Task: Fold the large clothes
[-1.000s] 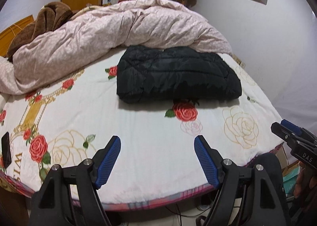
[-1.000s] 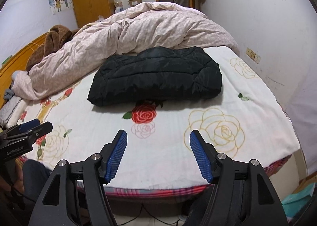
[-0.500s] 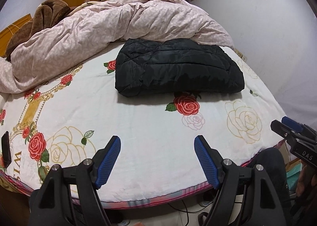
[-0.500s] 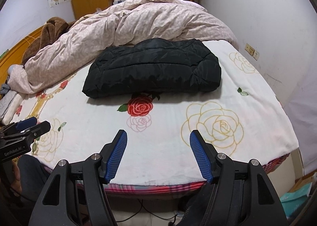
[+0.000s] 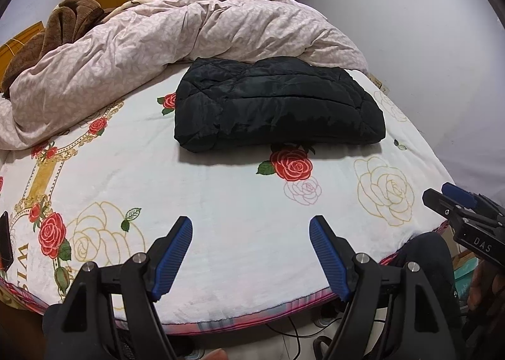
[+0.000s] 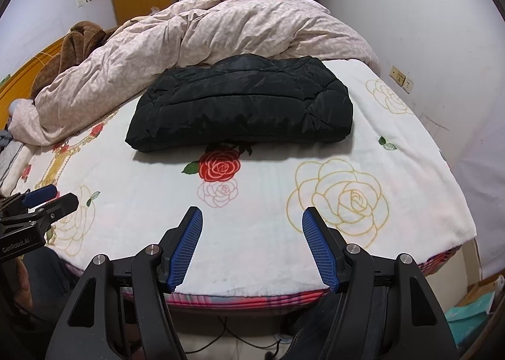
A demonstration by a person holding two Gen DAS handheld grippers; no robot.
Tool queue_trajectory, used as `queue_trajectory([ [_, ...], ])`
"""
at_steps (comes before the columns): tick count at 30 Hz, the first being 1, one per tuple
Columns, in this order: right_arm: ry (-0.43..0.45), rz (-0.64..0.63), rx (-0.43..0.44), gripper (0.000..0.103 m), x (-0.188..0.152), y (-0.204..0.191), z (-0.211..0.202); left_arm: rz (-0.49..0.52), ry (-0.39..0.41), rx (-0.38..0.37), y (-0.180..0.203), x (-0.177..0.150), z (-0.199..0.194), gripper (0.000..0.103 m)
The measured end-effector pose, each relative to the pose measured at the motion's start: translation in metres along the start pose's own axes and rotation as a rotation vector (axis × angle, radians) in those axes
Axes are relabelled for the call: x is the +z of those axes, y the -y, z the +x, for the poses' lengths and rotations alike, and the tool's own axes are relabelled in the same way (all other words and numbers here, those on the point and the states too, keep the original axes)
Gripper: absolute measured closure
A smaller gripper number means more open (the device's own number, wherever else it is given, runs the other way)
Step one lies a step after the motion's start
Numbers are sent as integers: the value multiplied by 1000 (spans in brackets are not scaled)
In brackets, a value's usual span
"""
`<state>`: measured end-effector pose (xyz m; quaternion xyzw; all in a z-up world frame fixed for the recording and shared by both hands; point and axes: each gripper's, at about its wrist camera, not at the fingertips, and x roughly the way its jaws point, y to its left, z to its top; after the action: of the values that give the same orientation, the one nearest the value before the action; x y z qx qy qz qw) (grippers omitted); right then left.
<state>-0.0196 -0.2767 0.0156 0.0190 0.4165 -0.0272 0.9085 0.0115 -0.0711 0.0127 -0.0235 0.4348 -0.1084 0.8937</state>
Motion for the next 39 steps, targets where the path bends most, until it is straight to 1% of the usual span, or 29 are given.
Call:
queue_trajectory([
  [39,-8,-9,-6,37,-2,-1,4,-6,-12,-11,2,-4,1,25],
])
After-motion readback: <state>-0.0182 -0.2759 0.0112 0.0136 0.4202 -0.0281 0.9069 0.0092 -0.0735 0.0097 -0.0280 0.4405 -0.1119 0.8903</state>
